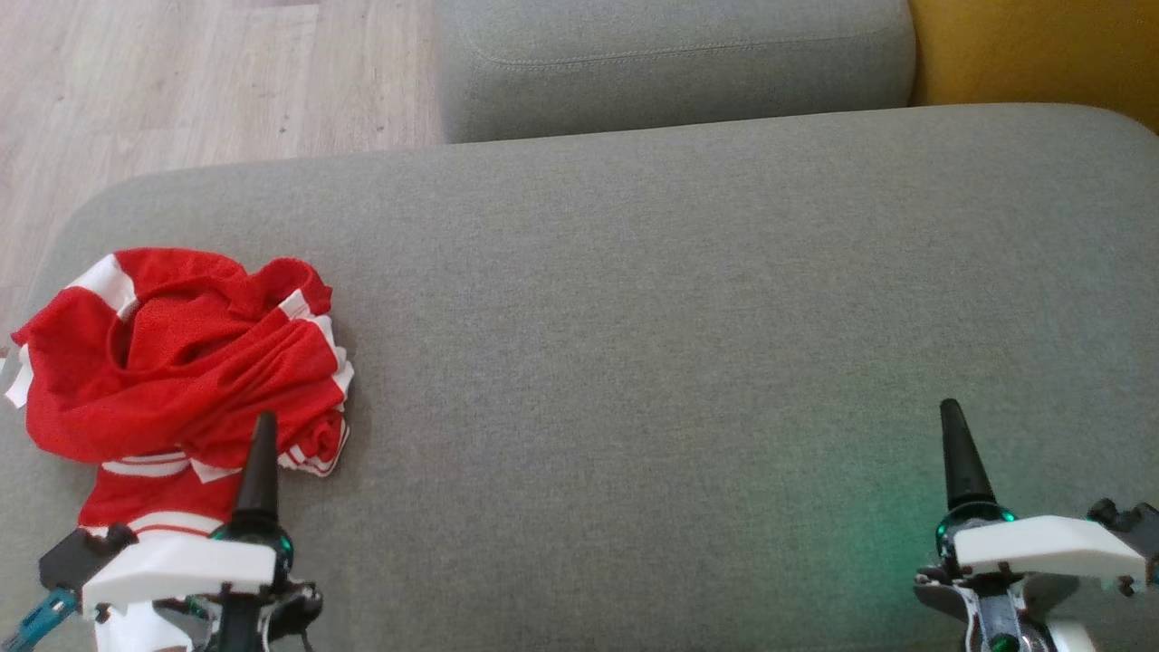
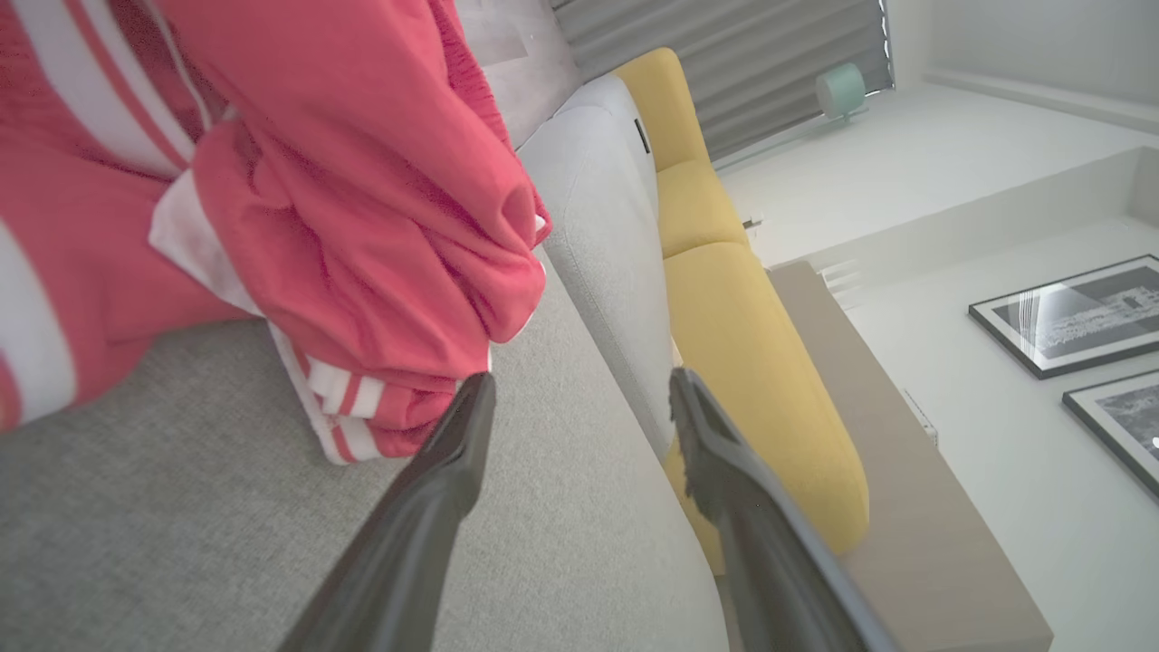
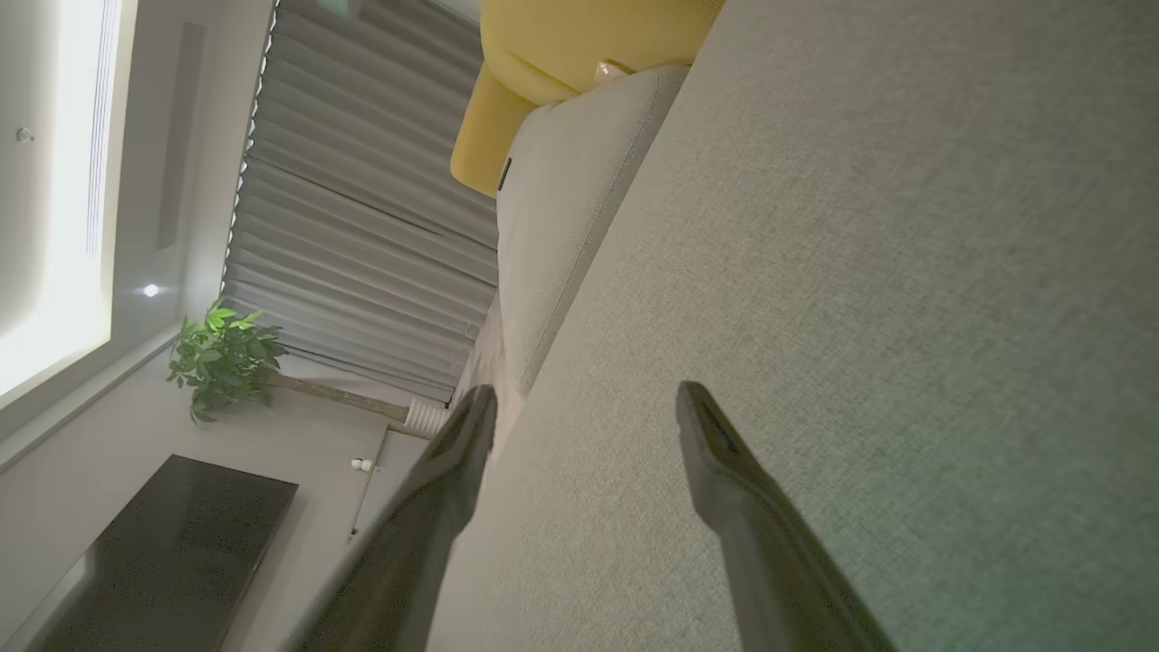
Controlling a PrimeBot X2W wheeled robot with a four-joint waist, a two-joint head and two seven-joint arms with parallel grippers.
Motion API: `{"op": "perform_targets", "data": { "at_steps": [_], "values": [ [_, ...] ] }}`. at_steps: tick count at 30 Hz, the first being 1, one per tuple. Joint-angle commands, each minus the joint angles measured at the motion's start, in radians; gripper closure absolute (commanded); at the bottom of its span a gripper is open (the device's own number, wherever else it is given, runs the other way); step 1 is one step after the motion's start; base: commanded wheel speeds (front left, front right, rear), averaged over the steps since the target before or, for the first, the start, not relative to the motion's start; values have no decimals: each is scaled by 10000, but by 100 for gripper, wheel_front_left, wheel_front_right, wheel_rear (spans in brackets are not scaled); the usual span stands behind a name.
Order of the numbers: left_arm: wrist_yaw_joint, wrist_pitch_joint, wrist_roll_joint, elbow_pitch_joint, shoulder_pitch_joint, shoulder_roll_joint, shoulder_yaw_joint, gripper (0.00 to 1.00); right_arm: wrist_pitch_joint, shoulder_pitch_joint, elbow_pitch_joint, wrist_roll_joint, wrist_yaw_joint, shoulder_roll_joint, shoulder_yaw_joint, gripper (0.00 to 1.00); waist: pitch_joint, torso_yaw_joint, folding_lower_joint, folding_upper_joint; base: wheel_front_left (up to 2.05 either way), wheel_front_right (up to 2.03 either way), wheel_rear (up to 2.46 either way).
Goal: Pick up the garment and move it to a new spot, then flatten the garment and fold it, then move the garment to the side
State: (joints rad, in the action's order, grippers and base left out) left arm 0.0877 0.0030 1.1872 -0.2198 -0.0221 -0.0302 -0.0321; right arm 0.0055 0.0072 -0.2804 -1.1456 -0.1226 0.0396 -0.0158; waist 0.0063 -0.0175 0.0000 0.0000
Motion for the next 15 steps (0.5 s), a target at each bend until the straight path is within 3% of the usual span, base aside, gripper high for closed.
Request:
{"op": "perform_targets", "data": {
  "at_steps": [1,15],
  "values": [
    [-8,-119,-265,444,170,-110,-16,0,-128,-518,404,274,-25,71,136,0,-1,-2,0,0,0,0,0],
    [-52,-559,-2178,847,-69,-126,260,0,-570,-502,553,2113,-35,120,737,0,-75,11,0,0,0,0,0]
  ]
}}
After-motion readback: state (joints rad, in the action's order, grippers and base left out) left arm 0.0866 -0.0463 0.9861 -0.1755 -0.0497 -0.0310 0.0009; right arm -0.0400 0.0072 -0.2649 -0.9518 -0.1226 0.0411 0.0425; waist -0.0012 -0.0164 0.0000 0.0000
